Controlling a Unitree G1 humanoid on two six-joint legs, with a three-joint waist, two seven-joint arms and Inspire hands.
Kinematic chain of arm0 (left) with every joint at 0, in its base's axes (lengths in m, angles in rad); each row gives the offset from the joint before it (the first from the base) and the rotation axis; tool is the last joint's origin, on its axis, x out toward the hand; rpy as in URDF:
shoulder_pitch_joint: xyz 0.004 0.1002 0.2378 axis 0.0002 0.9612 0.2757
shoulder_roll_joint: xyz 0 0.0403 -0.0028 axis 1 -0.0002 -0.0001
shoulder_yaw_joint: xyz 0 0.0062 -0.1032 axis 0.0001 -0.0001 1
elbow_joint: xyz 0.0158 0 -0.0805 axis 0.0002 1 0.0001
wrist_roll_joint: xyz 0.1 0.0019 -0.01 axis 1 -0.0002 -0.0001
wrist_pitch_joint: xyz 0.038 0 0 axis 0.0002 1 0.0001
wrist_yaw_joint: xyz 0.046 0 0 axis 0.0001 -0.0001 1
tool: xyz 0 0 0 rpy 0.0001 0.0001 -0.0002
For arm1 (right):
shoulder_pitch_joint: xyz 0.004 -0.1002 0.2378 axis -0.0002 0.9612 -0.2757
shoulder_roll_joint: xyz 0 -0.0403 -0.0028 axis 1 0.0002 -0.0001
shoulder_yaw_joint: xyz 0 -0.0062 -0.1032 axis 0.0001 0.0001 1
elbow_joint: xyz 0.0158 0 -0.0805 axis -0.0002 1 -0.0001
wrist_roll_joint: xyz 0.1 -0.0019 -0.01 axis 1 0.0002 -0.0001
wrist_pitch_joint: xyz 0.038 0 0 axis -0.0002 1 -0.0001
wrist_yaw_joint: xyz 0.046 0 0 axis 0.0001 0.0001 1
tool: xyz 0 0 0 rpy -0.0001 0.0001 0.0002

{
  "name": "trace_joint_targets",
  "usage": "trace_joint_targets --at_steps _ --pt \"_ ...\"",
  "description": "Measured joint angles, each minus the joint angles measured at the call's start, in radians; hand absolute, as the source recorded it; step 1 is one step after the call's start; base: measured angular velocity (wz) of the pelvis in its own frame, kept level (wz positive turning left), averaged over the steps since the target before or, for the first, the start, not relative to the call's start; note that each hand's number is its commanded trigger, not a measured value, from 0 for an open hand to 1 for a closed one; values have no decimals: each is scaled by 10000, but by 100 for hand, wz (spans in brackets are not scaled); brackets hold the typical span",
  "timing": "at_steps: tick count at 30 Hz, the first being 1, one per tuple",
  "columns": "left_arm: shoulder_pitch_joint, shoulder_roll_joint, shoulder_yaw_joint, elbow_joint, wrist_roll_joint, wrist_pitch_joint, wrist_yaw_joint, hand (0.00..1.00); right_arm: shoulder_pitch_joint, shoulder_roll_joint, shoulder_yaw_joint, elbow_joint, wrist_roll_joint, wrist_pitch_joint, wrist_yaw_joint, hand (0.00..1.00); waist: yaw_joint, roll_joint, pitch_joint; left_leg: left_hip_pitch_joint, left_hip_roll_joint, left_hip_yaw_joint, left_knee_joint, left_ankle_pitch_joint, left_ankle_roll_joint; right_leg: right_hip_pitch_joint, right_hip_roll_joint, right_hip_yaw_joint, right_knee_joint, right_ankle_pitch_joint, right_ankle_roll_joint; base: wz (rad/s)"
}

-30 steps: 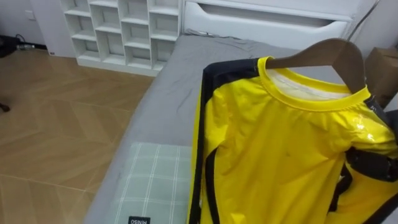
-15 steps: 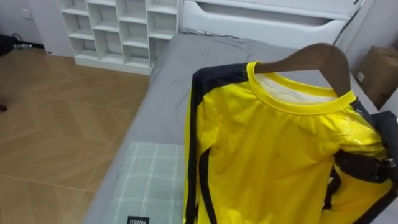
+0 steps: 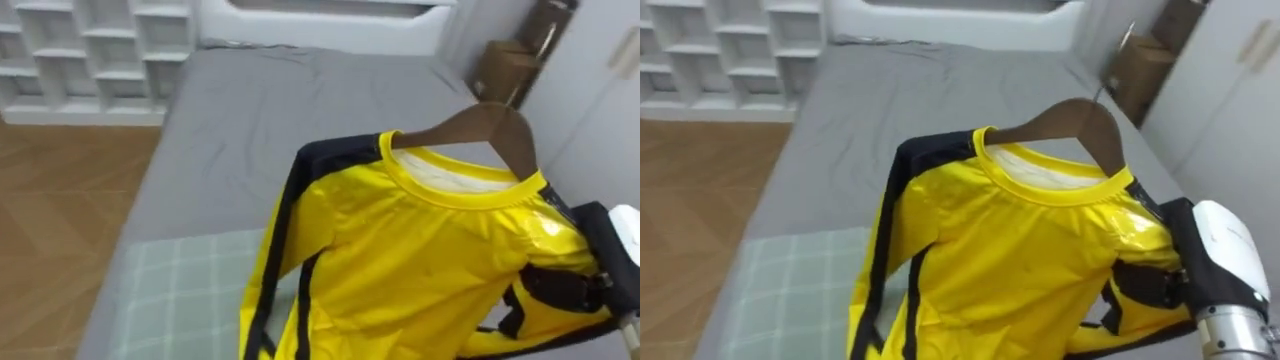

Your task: Hang clothes

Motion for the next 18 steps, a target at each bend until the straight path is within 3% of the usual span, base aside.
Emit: trace_joint_targets --at_steps 1,2,3,4,5,7,8,10,11,13,14,16,17,18 --pt "-97 33 -29 12 17 31 19 0 -25 5 73 14 -80 8 101 100 97 112 93 160 90 866 184 -161 -96 -136 -367 -1393 758 -516 -129 -146" --pt "-283 45 -29 3 38 59 37 0 57 3 68 24 -125 130 107 100 -55 190 86 405 59 1480 201 -256 -193 -140 -1073 -2103 2020 -1482 59 -144" --pt "-445 58 -31 -7 22 69 126 0 71 4 92 118 -178 280 102 100 -18 279 89 675 11 2017 212 -330 -317 -24 -1785 -2377 2903 -2090 154 -103" --pt "-464 72 -21 -58 -6 61 153 0 63 5 146 180 -238 321 100 100 0 294 82 783 5 2242 287 -385 -395 83 -2049 -2418 3059 -2267 272 -118" --pt "-491 171 -16 -210 -45 75 181 0 -14 7 369 324 -320 329 97 100 -18 198 60 908 73 2605 642 -554 -560 96 -2164 -2346 3064 -2458 597 -101" --pt "-716 224 -6 -247 -28 92 230 0 -26 4 559 536 -316 338 145 100 -65 271 92 881 320 2596 1254 -569 -585 32 -1754 -2031 2794 -2384 454 -93" --pt "-800 152 -8 -344 -7 114 235 0 -89 -8 659 535 -426 338 222 100 -65 328 95 752 546 2404 1701 -551 -570 4 -1443 -1666 2571 -2264 339 -85" --pt "-823 81 -27 -339 77 282 261 0 -163 -3 874 535 -522 339 407 100 -178 333 103 492 986 2317 2828 -393 -500 173 -1166 -1309 2218 -2117 284 -69" --pt "-797 81 -11 -281 84 316 296 0 -165 -11 889 537 -518 341 573 100 -220 186 93 217 1246 2112 3569 -215 -266 228 -1187 -1034 2133 -2106 290 -49" --pt "-715 197 -152 -218 110 331 320 0 -362 -53 792 570 -517 376 712 100 -225 110 133 -331 1286 1562 3474 -333 -156 98 -1213 -585 2198 -2116 293 -41" --pt "-641 204 -380 -236 282 377 331 0 -592 -63 794 641 -514 396 780 100 -305 98 95 -453 1299 1323 3570 -301 -156 -87 -1175 -398 2427 -2140 309 -45" --pt "-563 168 -553 -262 487 605 325 0 -923 -57 817 766 -540 354 890 100 -291 94 105 -467 1307 1197 4154 -228 -223 -385 -1139 -690 2825 -2222 186 -59" --pt "-450 191 -684 -260 545 720 343 0 -1118 -56 921 768 -606 322 953 100 -109 128 76 -520 1502 1262 4801 -178 -239 -373 -1110 -1214 2789 -2357 -115 -121" --pt "-244 201 -821 -247 643 859 362 0 -1410 -58 1193 744 -600 303 939 100 -10 112 26 -721 1822 1216 5628 54 -227 -270 -974 -1240 2627 -2355 -109 -141"
